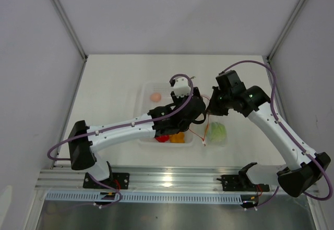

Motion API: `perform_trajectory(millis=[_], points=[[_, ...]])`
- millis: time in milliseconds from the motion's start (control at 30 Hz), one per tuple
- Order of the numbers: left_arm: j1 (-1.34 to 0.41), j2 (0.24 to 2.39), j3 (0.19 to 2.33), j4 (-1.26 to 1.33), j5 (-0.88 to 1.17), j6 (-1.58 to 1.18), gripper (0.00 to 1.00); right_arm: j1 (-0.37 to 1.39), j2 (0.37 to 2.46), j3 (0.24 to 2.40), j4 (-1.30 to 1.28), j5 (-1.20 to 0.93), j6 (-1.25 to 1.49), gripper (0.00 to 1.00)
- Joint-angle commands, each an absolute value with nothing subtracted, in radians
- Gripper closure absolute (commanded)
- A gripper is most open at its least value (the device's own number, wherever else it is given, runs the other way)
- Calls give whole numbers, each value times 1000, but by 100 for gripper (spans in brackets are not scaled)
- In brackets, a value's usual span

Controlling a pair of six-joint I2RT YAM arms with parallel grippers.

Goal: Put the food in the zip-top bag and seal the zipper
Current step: Place the fake vegetable in the zipper food storage bag.

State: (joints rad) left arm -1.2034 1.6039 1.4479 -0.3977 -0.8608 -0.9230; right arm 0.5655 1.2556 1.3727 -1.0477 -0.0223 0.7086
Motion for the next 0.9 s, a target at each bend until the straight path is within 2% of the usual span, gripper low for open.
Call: perform_trajectory(millis=[0,67,100,267,467,633,767,867], points=[[-1210,1597,1422,-244,-878,-856,54,568,1246,1411,-1020,-43,724,100],[-1210,1595,1408,-209,-838,-807,37,563,1247,1417,-1025,-46,723,100],[-1209,1595,1405,-198,-828,-802,22,564,1247,1423,-1025,-46,723,100],[-1212,1565,1345,-172,-813,-811,0,543,1241,1424,-1025,-55,718,100],[-1210,1493,1240,-48,-785,-764,1,528,1243,1420,-1026,-63,709,100],[-1207,1425,1201,-81,-822,-747,3,522,1243,1433,-1049,-49,698,100],[-1197,1321,1155,-123,-822,-605,9,502,1256,1440,-1078,-11,669,100],[-1180,1260,1089,-95,-732,-514,14,492,1258,1439,-1083,-9,660,100]])
